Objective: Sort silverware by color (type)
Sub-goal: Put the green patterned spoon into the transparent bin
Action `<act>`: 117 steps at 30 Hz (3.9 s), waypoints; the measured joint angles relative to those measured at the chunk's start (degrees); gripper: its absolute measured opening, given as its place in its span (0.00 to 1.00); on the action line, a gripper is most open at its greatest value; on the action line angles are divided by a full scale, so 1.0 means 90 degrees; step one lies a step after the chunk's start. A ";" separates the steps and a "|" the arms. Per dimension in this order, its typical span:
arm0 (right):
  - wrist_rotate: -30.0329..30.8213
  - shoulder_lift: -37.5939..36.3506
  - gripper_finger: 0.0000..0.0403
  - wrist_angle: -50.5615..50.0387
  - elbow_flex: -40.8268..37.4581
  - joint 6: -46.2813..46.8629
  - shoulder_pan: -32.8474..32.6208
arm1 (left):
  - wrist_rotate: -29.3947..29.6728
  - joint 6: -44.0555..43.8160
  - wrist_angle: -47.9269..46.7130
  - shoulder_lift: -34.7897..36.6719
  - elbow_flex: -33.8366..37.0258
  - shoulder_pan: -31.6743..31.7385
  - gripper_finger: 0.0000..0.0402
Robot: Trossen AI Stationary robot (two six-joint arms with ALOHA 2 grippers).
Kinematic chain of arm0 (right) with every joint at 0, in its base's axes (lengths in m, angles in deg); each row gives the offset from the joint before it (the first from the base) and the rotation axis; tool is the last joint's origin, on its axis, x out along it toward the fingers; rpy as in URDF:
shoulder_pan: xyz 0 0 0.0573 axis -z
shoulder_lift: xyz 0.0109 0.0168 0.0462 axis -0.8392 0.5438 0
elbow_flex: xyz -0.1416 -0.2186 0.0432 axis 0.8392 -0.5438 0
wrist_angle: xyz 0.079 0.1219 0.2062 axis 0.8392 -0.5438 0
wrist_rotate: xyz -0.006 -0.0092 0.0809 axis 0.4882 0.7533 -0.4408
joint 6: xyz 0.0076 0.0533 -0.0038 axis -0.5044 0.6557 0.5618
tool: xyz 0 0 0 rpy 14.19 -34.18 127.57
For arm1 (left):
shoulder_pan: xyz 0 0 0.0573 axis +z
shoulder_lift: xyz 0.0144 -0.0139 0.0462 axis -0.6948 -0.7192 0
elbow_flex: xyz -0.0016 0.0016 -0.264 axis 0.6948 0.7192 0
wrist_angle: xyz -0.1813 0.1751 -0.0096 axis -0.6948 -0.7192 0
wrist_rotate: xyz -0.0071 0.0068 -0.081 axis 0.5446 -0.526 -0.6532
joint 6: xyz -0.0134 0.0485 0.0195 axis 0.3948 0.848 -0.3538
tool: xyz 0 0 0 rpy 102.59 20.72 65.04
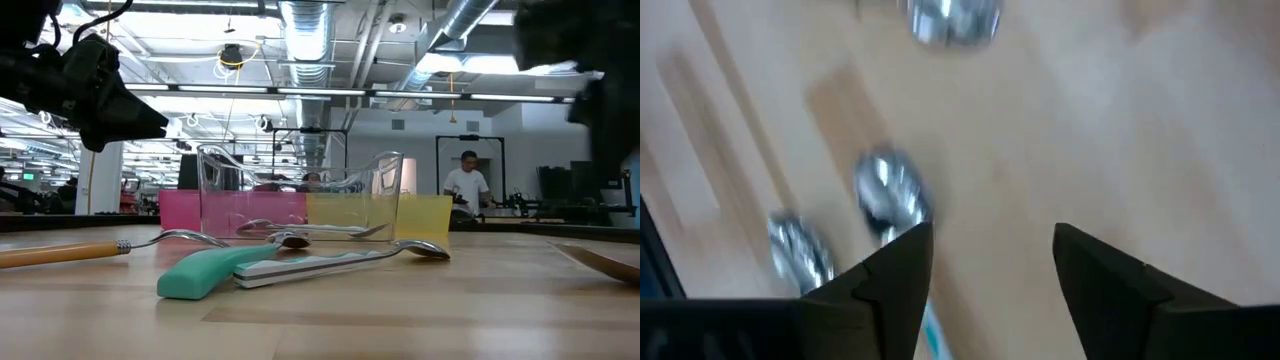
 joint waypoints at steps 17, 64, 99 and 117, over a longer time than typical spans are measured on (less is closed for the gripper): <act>-0.1036 0.1345 0.58 0.0557 0.0011 0.0049 -0.0393 | -0.0030 0.0004 0.0001 -0.0002 0.0000 0.0000 0.38; -0.0347 0.1483 0.13 -0.0343 0.0648 -0.0389 -0.0120 | 0.0013 -0.0110 -0.0279 -0.0002 0.0002 0.0002 0.38; 0.0254 0.1447 0.13 -0.3027 0.3694 -0.4149 0.1045 | 0.0022 -0.0108 -0.0282 0.0000 0.0002 0.0002 0.38; 0.0263 0.1445 0.13 -0.2114 0.4580 -0.7699 0.2938 | 0.0075 0.0033 -0.0282 0.0000 0.0002 0.0002 0.38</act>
